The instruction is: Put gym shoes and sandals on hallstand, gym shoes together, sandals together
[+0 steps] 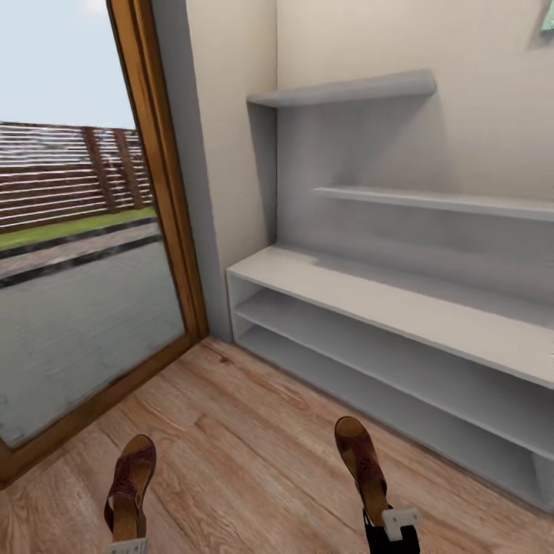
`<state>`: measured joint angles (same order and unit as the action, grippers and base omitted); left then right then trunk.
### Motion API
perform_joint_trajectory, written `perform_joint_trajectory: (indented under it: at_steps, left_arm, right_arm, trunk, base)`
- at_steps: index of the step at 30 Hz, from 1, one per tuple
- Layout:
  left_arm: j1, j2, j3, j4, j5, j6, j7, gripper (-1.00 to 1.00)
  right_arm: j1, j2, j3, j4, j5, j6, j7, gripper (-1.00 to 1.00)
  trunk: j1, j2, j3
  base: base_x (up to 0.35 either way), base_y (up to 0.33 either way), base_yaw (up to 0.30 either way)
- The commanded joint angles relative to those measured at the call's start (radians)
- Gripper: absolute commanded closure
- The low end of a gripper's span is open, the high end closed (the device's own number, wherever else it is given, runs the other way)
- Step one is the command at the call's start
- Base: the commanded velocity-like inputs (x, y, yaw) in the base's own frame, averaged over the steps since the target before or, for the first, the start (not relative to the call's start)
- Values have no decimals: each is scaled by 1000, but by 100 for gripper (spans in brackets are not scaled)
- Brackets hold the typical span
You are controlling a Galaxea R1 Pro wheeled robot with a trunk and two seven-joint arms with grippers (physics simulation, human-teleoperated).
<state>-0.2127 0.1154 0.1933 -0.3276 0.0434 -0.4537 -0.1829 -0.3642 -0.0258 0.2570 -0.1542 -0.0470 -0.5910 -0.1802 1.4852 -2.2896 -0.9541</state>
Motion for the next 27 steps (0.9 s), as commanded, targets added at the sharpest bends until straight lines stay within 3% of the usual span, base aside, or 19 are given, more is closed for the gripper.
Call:
perform_joint_trajectory:
  at_steps: [1,27]
  left_arm:
    - [0,0,6,1,1,-1,-9,100]
    - [0,0,6,0,1,-2,-8,100]
  right_arm:
    - [-1,0,8,1,-5,-3,-4,100]
    - [-1,0,8,1,-5,-3,-4,100]
  trunk:
    - [0,0,-1]
    - [0,0,-1]
  base:
    - [0,301,-267]
    - [66,307,-267]
